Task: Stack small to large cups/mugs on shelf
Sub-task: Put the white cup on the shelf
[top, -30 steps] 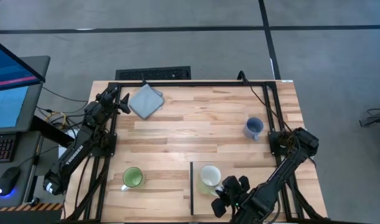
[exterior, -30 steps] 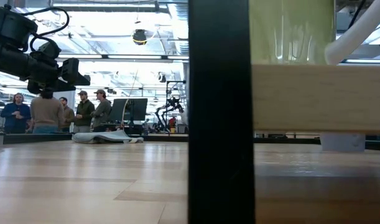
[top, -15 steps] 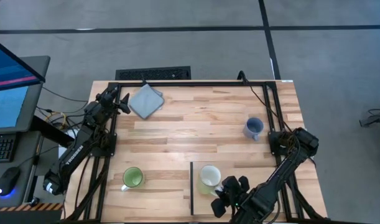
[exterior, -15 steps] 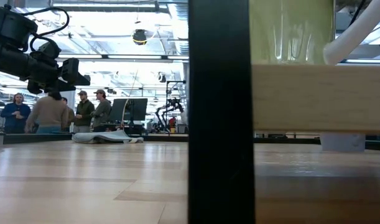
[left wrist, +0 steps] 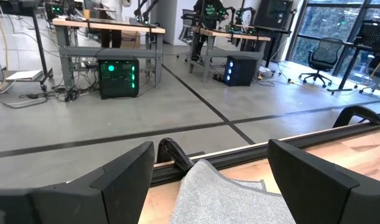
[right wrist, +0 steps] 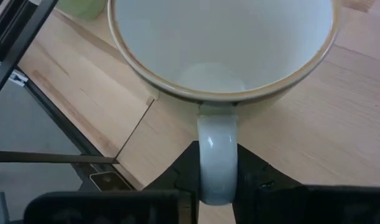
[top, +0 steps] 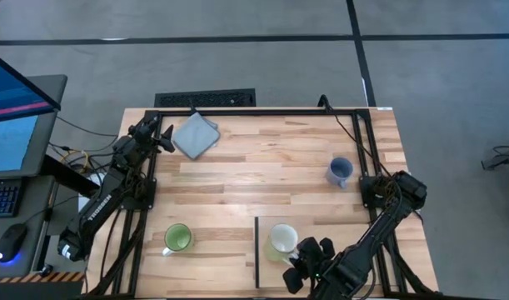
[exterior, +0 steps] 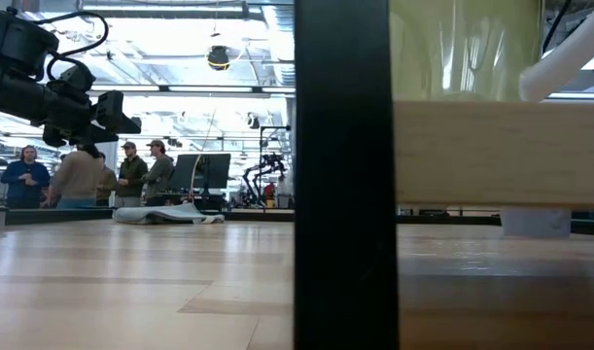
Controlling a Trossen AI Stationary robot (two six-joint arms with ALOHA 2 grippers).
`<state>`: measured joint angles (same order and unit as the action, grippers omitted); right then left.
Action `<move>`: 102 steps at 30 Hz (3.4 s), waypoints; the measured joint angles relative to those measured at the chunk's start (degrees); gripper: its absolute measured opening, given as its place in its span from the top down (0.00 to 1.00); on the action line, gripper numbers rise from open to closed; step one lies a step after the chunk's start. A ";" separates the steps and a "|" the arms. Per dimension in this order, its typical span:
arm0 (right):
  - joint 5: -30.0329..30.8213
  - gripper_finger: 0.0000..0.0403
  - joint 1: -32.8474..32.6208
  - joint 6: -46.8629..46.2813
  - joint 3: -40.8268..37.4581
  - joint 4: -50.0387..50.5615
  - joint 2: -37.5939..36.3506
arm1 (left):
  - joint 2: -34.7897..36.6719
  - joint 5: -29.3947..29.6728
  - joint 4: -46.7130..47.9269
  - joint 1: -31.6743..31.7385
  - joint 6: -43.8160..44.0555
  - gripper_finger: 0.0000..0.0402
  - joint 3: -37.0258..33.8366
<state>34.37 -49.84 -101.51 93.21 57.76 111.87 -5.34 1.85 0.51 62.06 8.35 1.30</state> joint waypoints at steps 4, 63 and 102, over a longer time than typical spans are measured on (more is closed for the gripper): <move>0.00 0.82 0.02 0.00 0.00 -0.02 0.00 | 0.00 0.00 0.00 0.00 0.07 0.24 0.00; -5.41 0.56 -1.14 1.01 0.02 -4.01 0.00 | 0.02 -1.42 0.09 -0.02 0.86 0.24 0.02; -6.01 0.56 1.46 12.07 0.02 -18.78 -0.02 | 0.02 -1.49 0.11 -0.02 2.02 0.24 0.02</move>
<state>28.36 -48.38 -89.45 93.23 38.98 111.85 -5.32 0.36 0.62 62.04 10.37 1.32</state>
